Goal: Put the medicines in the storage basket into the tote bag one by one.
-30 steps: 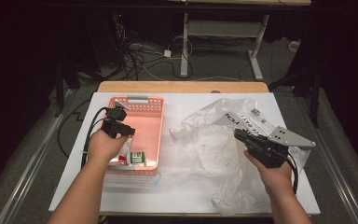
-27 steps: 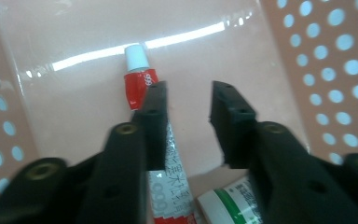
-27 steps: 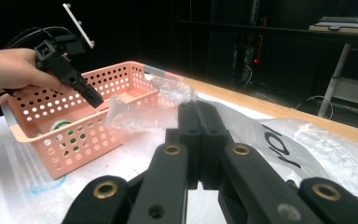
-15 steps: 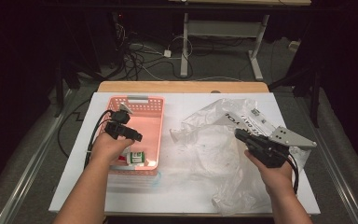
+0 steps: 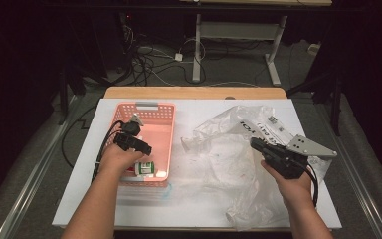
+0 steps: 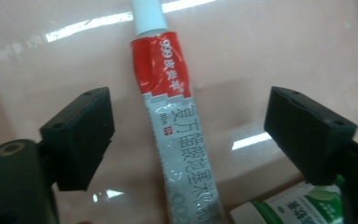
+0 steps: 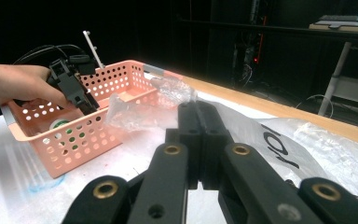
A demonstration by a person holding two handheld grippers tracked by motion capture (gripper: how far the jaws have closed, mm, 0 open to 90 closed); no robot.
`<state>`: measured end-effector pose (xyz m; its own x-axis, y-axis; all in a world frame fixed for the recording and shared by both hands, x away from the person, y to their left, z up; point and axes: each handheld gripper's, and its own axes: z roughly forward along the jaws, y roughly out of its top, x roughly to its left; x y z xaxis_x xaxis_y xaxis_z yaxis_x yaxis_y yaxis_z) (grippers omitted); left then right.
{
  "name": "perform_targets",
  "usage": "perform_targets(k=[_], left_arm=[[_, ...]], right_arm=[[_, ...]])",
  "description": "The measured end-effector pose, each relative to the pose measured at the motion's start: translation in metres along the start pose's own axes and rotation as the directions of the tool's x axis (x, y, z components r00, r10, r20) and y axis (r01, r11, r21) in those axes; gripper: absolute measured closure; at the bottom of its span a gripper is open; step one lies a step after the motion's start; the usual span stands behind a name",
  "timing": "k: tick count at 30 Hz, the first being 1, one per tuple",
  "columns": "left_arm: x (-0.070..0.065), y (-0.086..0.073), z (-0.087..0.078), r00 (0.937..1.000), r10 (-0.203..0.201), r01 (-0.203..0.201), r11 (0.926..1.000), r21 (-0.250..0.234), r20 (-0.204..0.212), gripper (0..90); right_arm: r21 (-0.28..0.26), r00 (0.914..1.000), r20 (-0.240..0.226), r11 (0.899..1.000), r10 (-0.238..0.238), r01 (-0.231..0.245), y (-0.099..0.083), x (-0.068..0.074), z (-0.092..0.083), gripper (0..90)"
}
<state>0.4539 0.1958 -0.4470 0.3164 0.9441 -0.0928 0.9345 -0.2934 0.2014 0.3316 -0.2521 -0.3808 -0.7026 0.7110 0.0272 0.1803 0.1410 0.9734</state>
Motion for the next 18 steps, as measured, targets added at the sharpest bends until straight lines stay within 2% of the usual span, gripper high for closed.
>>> perform_targets(k=[2, 7, 10, 14, 17, 18], left_arm=[[-0.0008, -0.0002, 0.002, 0.9998, -0.001, 0.002, 0.9999, 0.017, -0.017, 23.5], [-0.0006, -0.0012, 0.0008, 0.9993, -0.009, 0.01, 0.9999, 0.011, -0.037, 30.8], [-0.0021, -0.0027, -0.001, 0.9994, 0.002, -0.002, 1.0, -0.004, -0.035, 45.8], [-0.0023, -0.0032, -0.0022, 0.9993, 0.015, -0.016, 0.9999, -0.006, -0.033, 57.5], [-0.003, -0.0023, -0.0024, 0.9994, 0.003, -0.003, 1.0, -0.003, -0.035, 65.9], [-0.0031, -0.0021, -0.0023, 0.9995, 0.002, -0.002, 1.0, -0.006, -0.033, 66.0]], right_arm=[[0.001, 1.0, 0.0, 1.0, -0.002, 0.002, -0.0004, -0.0002, 0.0004, 90.0], [0.004, 1.0, -0.001, 1.0, -0.001, 0.001, -0.0006, 0.0003, 0.0005, 90.0], [0.004, 1.0, -0.001, 1.0, -0.002, 0.002, -0.0008, 0.0006, 0.0006, 90.0], [0.005, 1.0, -0.001, 1.0, -0.002, 0.002, -0.0008, 0.0012, 0.0013, 90.0], [0.004, 1.0, -0.003, 1.0, -0.002, 0.002, -0.0007, 0.0015, 0.0011, 90.0], [0.003, 1.0, -0.003, 1.0, -0.004, 0.004, -0.0006, 0.0015, 0.001, 90.0]])
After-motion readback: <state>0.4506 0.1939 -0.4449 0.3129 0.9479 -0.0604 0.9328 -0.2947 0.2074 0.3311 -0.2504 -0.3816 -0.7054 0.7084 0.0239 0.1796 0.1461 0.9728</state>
